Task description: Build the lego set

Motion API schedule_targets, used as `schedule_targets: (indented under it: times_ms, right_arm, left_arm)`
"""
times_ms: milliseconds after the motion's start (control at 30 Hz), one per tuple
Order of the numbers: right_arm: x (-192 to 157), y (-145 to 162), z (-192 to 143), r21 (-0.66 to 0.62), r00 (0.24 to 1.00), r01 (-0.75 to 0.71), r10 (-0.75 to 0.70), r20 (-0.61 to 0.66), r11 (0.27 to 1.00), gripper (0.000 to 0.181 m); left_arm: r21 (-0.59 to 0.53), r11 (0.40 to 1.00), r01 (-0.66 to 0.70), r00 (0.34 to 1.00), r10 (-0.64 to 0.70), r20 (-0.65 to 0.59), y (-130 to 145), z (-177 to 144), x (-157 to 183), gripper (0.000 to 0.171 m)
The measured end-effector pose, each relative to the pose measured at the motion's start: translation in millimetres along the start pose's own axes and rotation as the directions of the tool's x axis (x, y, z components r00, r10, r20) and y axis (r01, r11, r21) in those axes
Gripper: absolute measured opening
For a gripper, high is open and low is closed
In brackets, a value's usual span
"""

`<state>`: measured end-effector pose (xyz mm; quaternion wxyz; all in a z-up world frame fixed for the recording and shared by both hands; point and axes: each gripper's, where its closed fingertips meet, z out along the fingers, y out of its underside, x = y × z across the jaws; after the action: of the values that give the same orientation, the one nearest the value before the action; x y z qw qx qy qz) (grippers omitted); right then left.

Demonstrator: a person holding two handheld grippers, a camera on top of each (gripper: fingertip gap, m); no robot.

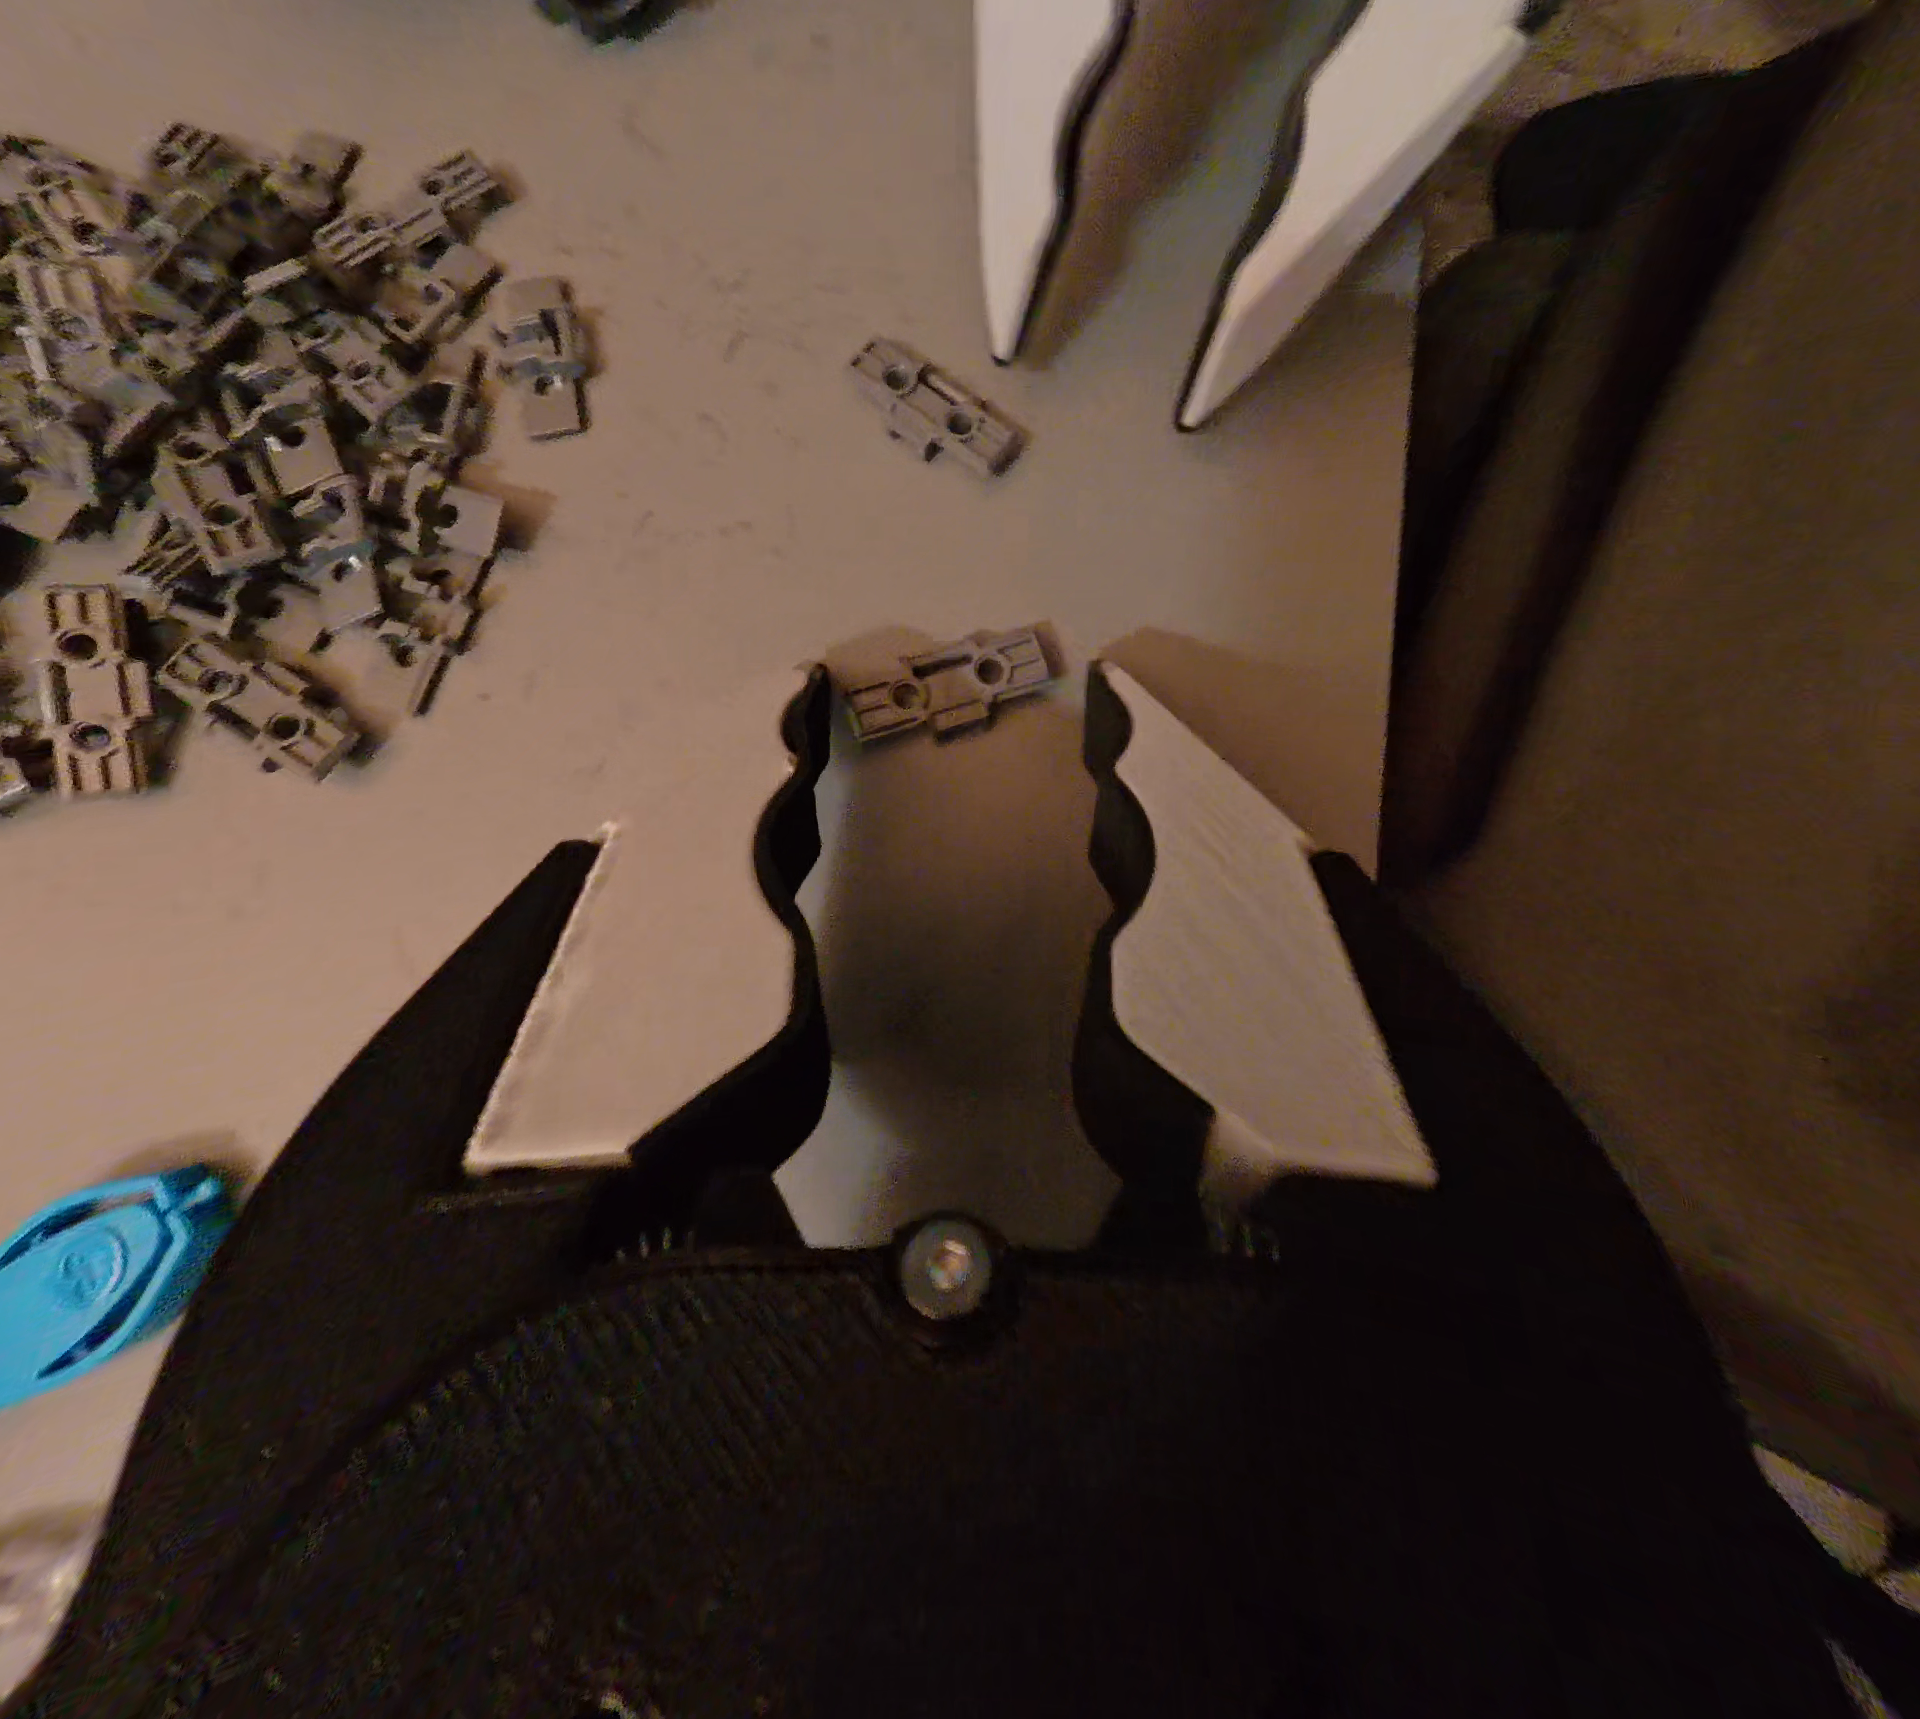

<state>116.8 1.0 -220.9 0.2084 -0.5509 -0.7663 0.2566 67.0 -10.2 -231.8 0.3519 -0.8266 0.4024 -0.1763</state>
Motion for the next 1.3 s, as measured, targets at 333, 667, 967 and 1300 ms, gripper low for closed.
schedule_targets:
  times_ms: [333,667,967,1300]
  right_arm:
    - [27.9,-10.9,0.1,0.187,0.959,-0.241,0.263,-0.105,0.952,0.057]
    - [32.0,-0.6,13.5,0.153,0.947,-0.253,0.277,-0.164,0.955,0.051]
    - [31.0,-4.4,13.2,0.161,0.959,-0.242,0.262,-0.113,0.957,0.038]
    - [4.1,-28.9,23.4,0.19,0.998,0.023,-0.034,0.054,0.981,0.038]
  left_arm:
    - [0.017,1.0,-0.01,0.991,0.008,0.131,-1.0,-3.2,-5.6,0.045]
    - [0.064,0.994,0.085,0.994,-0.089,0.064,-6.1,-6.6,-2.0,0.049]
    - [0.016,0.996,0.088,0.993,-0.089,0.083,-0.4,-1.5,-3.6,0.035]
    - [0.004,0.999,0.048,0.999,-0.048,-0.009,-0.2,0.1,11.4,0.035]
